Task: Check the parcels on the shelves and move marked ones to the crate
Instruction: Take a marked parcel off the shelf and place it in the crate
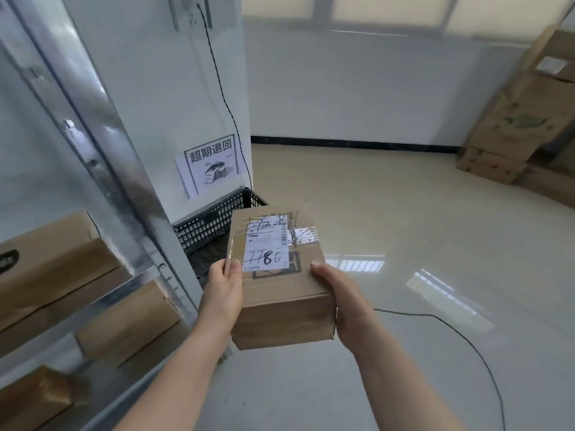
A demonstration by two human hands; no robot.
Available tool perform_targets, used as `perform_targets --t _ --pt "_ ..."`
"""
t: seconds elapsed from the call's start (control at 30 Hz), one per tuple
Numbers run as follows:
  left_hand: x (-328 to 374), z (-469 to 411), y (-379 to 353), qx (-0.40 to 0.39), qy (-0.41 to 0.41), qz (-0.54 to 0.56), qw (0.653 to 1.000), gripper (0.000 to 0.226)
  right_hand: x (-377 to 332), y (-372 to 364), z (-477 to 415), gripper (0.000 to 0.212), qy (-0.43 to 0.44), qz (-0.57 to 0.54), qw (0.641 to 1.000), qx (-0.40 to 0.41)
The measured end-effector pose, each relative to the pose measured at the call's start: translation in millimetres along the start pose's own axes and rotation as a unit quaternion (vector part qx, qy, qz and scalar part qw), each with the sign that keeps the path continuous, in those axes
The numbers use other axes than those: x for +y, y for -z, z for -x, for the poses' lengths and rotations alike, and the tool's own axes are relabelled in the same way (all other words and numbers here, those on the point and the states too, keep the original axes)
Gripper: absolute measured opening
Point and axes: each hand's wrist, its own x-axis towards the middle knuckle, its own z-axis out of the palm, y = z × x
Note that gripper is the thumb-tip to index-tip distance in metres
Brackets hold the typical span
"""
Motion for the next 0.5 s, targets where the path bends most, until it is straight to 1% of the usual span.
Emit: perform_targets --t 0.07,0.1,0.13,0.2,0.27,0.4,0.43,0.5 --pt "7 -23 -7 0.007 0.010 0.004 1.000 0.044 -14 -4 -33 0.074 -0.010 0.015 1.000 0.002" --pt "10 -34 -10 0.012 0.015 0.005 1.000 0.044 -21 -6 -50 0.082 -0.015 0.022 1.000 0.003" --pt "12 -46 -14 0.018 0.018 0.008 1.000 0.044 -28 -8 -66 0.087 -0.018 0.030 0.999 0.000" --pt "17 -70 -21 0.034 0.027 0.018 0.999 0.043 -41 -13 -102 0.087 -0.029 0.043 0.999 -0.018" --pt "22 -88 -27 0.047 0.036 0.030 0.998 0.043 -53 -17 -128 0.082 -0.031 0.051 0.998 -0.032" --pt "31 -131 -45 0.110 0.074 0.031 0.991 0.044 -82 -26 -195 0.075 -0.053 0.085 0.991 -0.087" --pt "33 -141 -49 0.130 0.089 0.030 0.987 0.044 -89 -30 -215 0.077 -0.058 0.100 0.988 -0.102" --pt "37 -160 -57 0.174 0.119 0.031 0.977 0.047 -101 -38 -250 0.088 -0.076 0.122 0.981 -0.134"
